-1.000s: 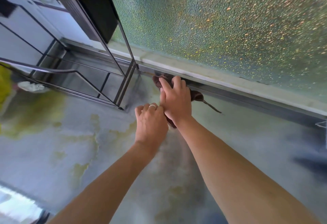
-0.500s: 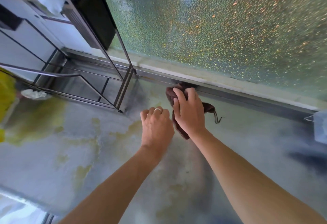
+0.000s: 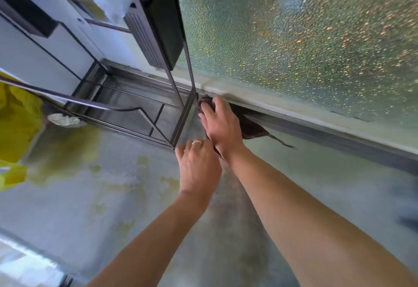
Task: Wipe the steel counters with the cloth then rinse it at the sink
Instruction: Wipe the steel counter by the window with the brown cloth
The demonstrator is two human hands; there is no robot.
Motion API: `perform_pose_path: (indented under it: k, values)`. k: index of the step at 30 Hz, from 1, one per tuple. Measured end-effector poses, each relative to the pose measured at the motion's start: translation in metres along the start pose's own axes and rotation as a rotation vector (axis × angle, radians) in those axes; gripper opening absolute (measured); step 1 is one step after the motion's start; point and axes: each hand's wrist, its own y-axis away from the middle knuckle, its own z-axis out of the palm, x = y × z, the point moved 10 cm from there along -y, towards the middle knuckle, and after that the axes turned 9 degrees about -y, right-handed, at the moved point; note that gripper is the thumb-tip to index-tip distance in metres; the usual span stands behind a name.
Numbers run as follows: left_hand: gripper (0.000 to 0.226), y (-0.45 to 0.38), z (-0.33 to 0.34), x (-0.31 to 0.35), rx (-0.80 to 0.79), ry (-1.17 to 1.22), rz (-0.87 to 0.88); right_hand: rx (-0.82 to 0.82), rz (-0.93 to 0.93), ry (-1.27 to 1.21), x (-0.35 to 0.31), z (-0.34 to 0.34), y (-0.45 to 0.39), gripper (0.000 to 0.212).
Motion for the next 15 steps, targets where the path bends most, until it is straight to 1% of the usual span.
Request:
perform_pose_path:
  k: [3,4,7,8,10,12,15]
  values:
    - [0.040,-0.003,0.003,0.003,-0.063,-0.034,0.032,-0.056,0.010,0.105,-0.002,0.008,0.000,0.022]
    - [0.040,-0.005,0.003,0.003,-0.067,-0.033,0.028,-0.074,0.010,0.154,-0.002,0.009,-0.001,0.023]
    - [0.024,-0.007,-0.003,0.003,-0.058,0.027,-0.013,-0.111,0.034,0.252,0.001,0.007,0.000,0.026]
    - [0.024,-0.008,-0.004,0.006,-0.066,0.040,-0.015,-0.115,0.046,0.264,0.004,0.005,0.002,0.028]
    - [0.034,-0.009,-0.006,0.012,-0.086,0.049,0.001,-0.103,0.077,0.262,0.009,0.000,0.006,0.030]
    - [0.036,-0.010,-0.011,0.016,-0.047,0.067,0.011,-0.068,0.094,0.265,0.016,-0.010,0.012,0.029]
    - [0.020,-0.010,-0.005,0.015,-0.066,0.058,0.002,-0.041,0.102,0.291,0.033,-0.028,0.028,0.028]
